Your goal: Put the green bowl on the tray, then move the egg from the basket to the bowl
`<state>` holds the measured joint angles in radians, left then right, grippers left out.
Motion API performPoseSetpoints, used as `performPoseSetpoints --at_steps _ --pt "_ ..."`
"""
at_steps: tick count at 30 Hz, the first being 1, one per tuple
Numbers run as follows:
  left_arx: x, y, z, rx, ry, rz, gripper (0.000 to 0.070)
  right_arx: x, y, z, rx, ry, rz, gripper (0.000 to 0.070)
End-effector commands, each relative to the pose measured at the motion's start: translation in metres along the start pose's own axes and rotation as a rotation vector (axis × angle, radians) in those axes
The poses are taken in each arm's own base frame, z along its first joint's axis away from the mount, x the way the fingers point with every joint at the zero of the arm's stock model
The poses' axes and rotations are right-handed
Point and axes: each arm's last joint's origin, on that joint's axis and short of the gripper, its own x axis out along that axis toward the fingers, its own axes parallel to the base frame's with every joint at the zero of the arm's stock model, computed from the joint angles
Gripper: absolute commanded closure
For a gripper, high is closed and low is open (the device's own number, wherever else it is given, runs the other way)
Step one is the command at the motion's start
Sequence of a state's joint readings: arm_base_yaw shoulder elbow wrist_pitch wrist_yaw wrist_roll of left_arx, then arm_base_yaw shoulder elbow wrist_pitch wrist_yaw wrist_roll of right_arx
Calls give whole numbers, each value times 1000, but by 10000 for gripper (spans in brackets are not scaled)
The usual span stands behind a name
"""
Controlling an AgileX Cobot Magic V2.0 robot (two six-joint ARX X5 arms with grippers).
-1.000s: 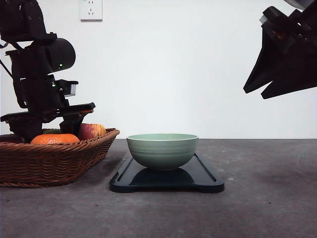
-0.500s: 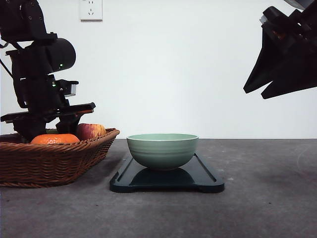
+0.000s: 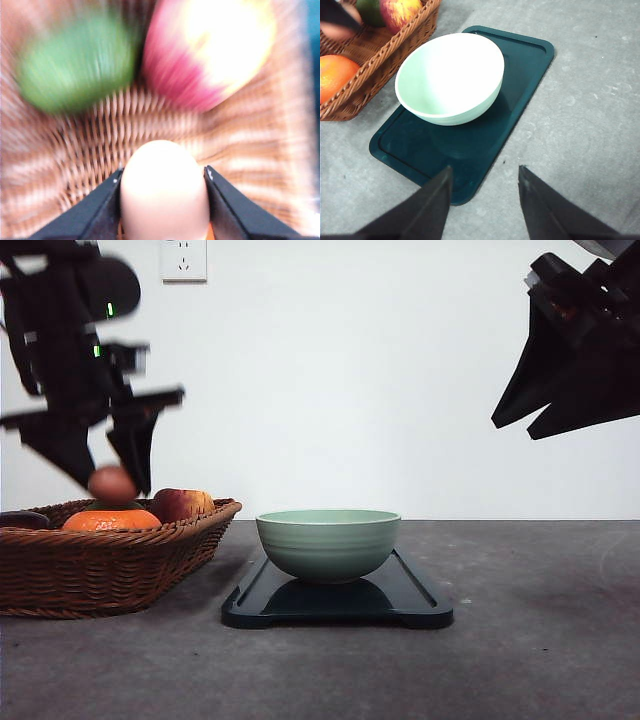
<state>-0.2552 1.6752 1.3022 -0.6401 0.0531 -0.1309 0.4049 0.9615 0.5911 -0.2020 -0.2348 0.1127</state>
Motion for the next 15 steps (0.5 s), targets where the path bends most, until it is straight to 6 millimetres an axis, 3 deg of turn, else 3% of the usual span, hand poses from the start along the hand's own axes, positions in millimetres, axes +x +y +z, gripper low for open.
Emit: performPoseSetpoints --at_steps 1,7,15 --pt "-9 -7 6 25 -39 -28 511 0 1 2 7 -6 6 440" --pt "-30 -37 3 88 -89 -147 511 0 1 2 7 -6 6 440" --pt "-28 -99 1 230 -213 -276 512 0 1 1 9 1 6 440"
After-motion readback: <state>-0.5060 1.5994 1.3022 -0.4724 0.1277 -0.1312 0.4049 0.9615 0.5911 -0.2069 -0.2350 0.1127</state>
